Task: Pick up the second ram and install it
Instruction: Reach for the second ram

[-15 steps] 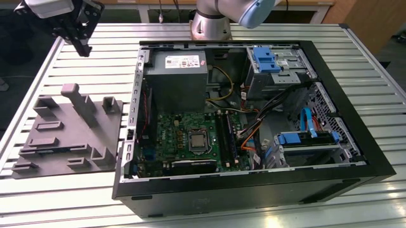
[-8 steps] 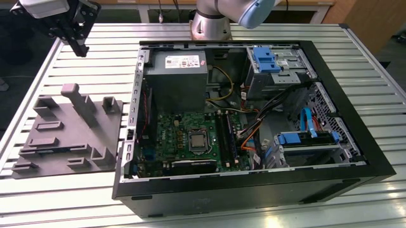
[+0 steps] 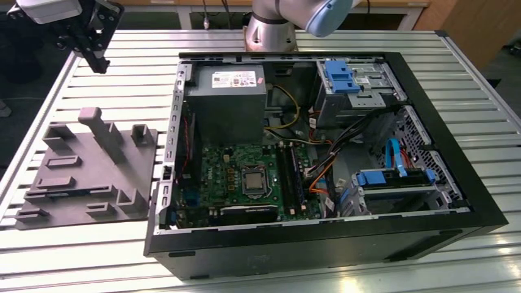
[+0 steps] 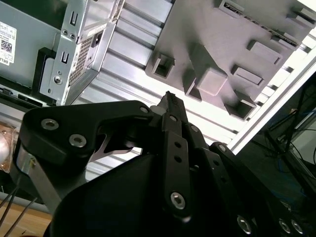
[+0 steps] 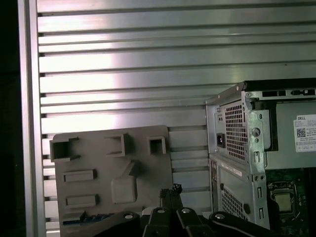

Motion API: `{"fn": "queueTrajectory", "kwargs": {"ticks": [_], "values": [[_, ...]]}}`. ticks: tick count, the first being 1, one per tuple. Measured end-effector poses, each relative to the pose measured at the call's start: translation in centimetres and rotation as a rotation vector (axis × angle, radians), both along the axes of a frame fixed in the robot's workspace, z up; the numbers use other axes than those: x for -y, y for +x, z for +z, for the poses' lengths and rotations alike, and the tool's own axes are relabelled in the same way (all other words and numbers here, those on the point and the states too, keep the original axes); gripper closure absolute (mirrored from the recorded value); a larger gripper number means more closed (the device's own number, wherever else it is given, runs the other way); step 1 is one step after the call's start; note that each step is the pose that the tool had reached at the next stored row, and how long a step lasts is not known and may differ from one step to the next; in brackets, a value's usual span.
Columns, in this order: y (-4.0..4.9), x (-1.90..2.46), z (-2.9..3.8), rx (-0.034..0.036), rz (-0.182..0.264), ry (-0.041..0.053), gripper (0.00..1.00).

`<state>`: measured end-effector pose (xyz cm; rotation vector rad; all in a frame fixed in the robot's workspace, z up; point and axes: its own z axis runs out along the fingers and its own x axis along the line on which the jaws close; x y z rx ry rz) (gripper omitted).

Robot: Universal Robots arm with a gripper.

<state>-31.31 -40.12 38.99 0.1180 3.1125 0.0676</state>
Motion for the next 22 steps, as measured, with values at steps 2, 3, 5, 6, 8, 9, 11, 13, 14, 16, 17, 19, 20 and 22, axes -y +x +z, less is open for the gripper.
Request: {"fn": "queueTrajectory", "kwargs": {"ticks": [2,3,5,6,8,9,11,13,14,16,17,19,20,22], "values": [[-0.16,0.0,0.0,0.0,0.0,0.0001,0.89],[-0.25,0.0,0.0,0.0,0.0,0.0,0.89],[-0.4,0.0,-0.01,0.0,0.0,0.0,0.89],[-0.49,0.0,-0.01,0.0,0.0,0.0,0.89],[-0.65,0.01,-0.01,0.0,0.0,0.0,0.89],[-0.73,0.01,-0.01,0.0,0.0,0.0,0.89],[-0.89,0.01,-0.02,0.0,0.0,0.0,0.89],[-1.06,0.01,-0.02,0.0,0.0,0.0,0.89],[-1.14,0.01,-0.02,0.0,0.0,0.0,0.89],[-1.3,0.02,-0.02,0.0,0.0,0.0,0.89],[-1.38,0.02,-0.03,0.0,0.0,0.0,0.89],[-1.54,0.02,-0.03,0.0,0.0,0.0,0.89],[-1.62,0.02,-0.03,0.0,0.0,0.0,0.89],[-1.78,0.02,-0.03,0.0,0.0,0.0,0.89]]}}
